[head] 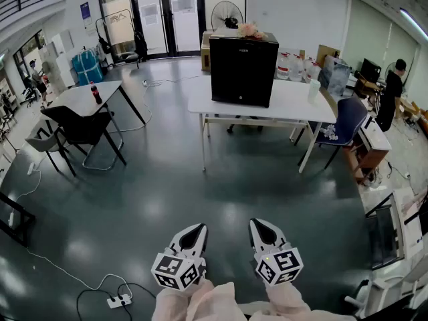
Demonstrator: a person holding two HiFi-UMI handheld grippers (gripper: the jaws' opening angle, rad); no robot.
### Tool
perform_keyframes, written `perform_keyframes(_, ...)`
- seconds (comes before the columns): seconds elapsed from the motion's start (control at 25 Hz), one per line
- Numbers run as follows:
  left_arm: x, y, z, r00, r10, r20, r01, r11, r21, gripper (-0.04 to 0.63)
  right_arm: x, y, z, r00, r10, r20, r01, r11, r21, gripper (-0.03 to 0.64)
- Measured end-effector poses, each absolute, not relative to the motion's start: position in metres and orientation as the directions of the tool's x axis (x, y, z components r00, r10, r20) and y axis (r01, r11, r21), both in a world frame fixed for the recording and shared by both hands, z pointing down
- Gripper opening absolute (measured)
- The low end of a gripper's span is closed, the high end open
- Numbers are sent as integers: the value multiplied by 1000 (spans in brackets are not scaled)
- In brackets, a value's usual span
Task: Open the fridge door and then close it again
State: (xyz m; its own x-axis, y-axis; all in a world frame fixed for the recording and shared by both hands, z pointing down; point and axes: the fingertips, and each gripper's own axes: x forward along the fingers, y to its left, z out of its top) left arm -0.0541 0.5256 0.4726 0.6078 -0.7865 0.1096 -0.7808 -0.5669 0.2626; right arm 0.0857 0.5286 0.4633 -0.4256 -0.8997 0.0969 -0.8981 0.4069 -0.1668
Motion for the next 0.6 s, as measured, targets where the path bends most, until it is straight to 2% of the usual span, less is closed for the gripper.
perform_keyframes(0.6,-45,572,467,589,-800,116,-800,-556,227,11,103,573,452,-390,-920,46,-908,376,-184,11)
